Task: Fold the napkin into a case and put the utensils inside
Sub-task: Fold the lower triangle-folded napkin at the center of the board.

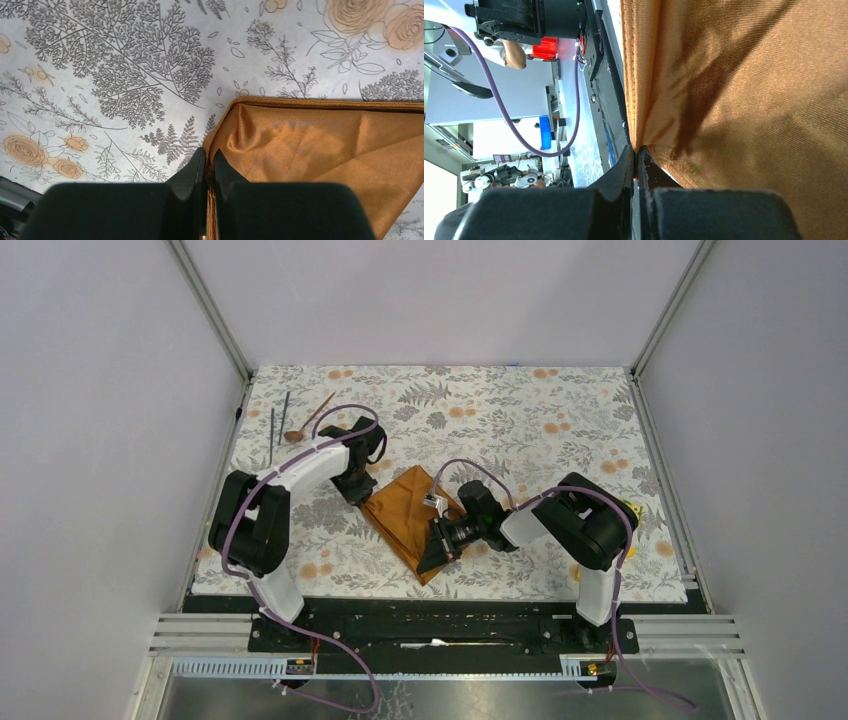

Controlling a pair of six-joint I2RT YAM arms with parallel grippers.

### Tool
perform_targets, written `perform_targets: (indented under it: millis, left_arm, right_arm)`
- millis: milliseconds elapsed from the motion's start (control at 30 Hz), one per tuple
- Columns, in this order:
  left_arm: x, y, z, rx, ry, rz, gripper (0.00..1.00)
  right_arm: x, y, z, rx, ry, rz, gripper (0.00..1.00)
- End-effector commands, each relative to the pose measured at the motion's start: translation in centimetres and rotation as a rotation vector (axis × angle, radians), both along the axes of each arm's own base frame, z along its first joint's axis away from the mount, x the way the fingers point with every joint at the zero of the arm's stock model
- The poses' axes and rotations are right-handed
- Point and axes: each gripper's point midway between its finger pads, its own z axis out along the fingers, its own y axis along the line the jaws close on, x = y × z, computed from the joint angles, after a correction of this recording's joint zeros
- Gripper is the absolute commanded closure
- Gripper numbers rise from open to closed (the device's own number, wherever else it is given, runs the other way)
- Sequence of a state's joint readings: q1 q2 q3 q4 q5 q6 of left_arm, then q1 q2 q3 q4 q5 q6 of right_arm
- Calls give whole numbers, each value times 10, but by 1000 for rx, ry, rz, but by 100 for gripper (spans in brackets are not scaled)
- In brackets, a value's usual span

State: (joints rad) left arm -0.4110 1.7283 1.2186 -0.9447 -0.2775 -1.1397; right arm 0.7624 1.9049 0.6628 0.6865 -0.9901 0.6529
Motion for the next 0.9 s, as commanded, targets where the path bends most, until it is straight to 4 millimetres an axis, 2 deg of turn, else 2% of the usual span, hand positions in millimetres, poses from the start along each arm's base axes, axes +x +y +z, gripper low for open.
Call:
perform_targets:
  millis: [0, 67, 200, 400, 500, 533, 667, 767, 867]
  left_arm:
    - [42, 8, 22, 46, -164, -44, 87]
    - [47, -1, 22, -14, -188, -119, 77]
    - [42, -6, 17, -140, -184, -199, 71]
    - [28, 5, 28, -213, -201, -266, 32]
    - [13, 1, 33, -269, -195, -347, 10]
    - [6, -1, 29, -290, -169, -372, 7]
    - [-17, -4, 9, -329, -104, -447, 7]
    - [-29, -9, -8, -362, -29, -498, 11]
    - [-38, 0, -20, -316, 26, -493, 13]
  right_arm:
    - [-25, -14, 0, -9, 82, 95, 100]
    - [-25, -14, 3, -4, 70, 103, 100]
    - [-25, -15, 6, -3, 60, 120, 100]
    - [-24, -14, 10, -4, 45, 127, 100]
    - [-21, -12, 12, 0, 43, 127, 100]
    - [-21, -11, 12, 1, 44, 128, 100]
    - [-18, -8, 18, 13, 34, 131, 100]
    - [-16, -7, 21, 19, 27, 131, 100]
    - [-16, -6, 23, 21, 22, 133, 100]
